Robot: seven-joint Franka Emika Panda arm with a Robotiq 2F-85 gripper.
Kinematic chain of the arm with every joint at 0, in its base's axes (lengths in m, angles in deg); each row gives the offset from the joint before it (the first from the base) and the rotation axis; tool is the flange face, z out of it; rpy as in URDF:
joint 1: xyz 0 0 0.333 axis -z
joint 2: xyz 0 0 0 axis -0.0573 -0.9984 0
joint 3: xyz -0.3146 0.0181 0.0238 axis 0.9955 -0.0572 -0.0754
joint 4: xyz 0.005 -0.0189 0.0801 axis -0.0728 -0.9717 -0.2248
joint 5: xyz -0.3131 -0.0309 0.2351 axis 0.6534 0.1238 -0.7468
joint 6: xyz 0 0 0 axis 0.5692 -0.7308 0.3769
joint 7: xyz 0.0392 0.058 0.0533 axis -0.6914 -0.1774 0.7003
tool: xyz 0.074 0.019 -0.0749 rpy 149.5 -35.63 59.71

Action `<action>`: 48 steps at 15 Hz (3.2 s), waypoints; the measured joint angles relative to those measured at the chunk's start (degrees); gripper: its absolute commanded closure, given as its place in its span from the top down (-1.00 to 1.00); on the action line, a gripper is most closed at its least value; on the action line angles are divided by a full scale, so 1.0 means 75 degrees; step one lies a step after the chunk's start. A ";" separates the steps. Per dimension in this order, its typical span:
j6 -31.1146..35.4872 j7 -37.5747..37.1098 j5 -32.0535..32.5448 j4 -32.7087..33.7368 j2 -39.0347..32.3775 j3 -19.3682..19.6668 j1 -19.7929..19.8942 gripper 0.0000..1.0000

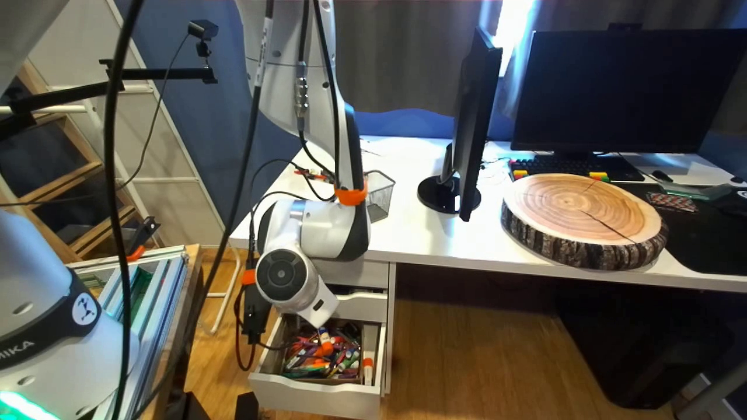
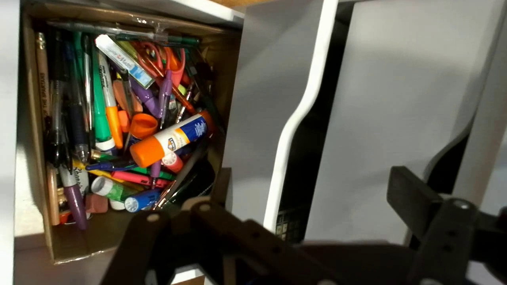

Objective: Open the second drawer from the top and then put the green pen in the drawer

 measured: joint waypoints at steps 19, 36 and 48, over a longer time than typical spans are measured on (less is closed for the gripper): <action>-0.1269 -0.0117 -0.1807 0.1704 -0.2244 0.0183 -0.0293 1.00; -0.1296 -0.0494 -0.2321 0.2510 -0.3019 0.0114 -0.0366 1.00; -0.0144 -0.0489 -0.2317 0.2538 -0.2838 0.0646 -0.1079 1.00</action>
